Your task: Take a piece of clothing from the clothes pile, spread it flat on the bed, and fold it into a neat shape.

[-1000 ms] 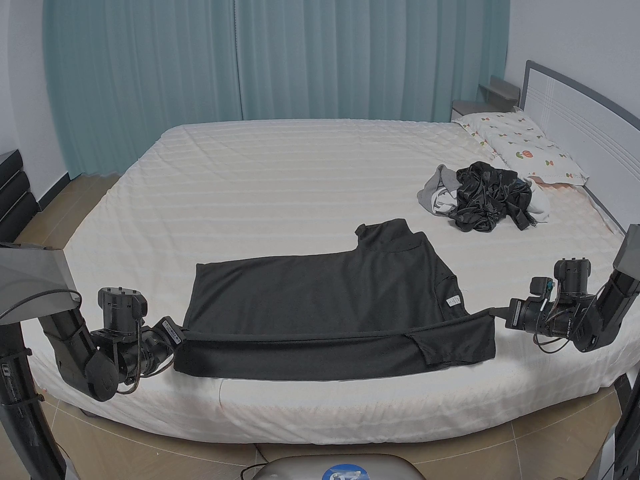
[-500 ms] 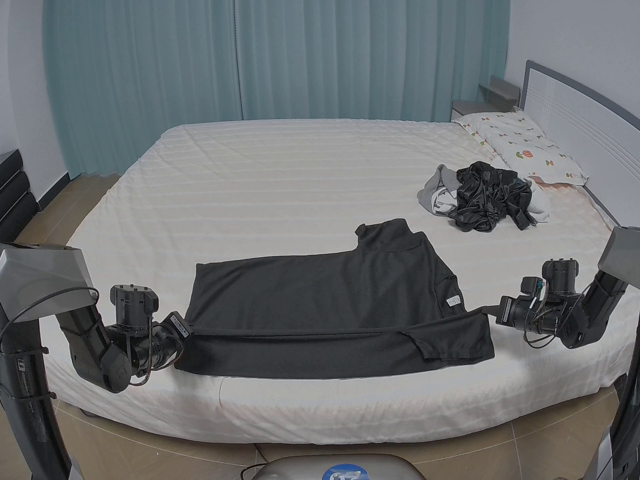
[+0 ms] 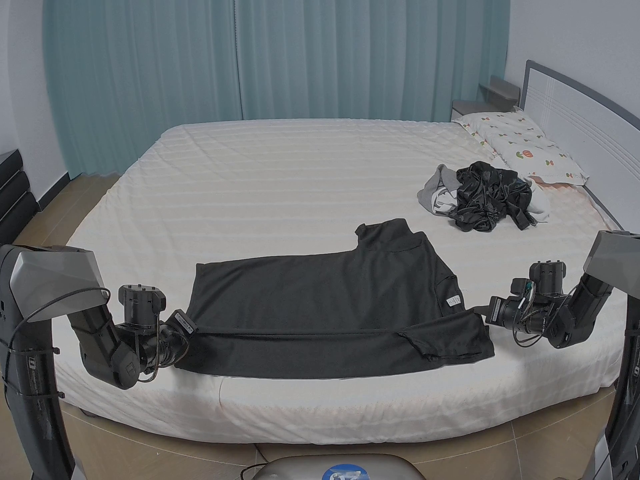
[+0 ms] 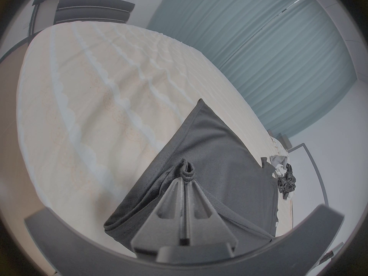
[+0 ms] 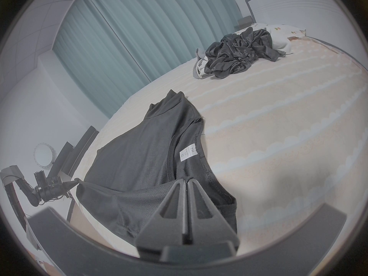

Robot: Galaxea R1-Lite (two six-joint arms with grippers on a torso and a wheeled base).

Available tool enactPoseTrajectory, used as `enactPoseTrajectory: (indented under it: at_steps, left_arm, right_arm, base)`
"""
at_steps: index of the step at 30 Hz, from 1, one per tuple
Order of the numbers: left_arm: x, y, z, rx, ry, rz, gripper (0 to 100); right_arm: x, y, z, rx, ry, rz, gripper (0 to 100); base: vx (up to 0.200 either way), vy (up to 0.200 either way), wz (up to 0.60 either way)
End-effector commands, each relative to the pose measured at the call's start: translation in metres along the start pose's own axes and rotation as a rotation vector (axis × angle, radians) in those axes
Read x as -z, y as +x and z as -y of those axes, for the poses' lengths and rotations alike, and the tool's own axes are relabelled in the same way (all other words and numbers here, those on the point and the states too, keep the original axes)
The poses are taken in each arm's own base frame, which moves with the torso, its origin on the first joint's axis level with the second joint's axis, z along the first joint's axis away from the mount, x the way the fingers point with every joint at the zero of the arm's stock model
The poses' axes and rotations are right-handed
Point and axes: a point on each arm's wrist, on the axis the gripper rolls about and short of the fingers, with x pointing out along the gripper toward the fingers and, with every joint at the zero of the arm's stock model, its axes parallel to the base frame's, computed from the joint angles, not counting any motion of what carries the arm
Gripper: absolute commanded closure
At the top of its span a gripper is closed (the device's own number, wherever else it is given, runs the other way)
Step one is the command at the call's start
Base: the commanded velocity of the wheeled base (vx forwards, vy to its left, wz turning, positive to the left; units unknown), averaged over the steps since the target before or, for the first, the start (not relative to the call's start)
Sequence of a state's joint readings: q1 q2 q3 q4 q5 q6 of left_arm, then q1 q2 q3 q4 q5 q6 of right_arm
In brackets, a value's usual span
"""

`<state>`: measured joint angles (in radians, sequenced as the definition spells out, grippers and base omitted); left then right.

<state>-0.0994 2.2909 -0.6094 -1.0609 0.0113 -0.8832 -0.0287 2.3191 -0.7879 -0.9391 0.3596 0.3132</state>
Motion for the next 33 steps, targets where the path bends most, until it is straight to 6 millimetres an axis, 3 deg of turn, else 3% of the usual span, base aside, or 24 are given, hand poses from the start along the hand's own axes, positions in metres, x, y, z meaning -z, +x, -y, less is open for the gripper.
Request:
enactPoseTrajectory:
  at_steps: [1, 33]
  left_arm:
    - [0.002, 0.005, -0.004, -0.012, -0.003, -0.006, 100]
    - [0.004, 0.01, -0.006, -0.018, -0.005, -0.013, 100]
  right_arm:
    - [0.002, 0.005, 0.002, 0.003, 0.009, -0.005, 100]
    - [0.017, 0.024, 0.004, -0.006, 0.057, -0.043, 100]
  base:
    - [0.0, 0.0, 0.0]
    - [0.0, 0.0, 0.0]
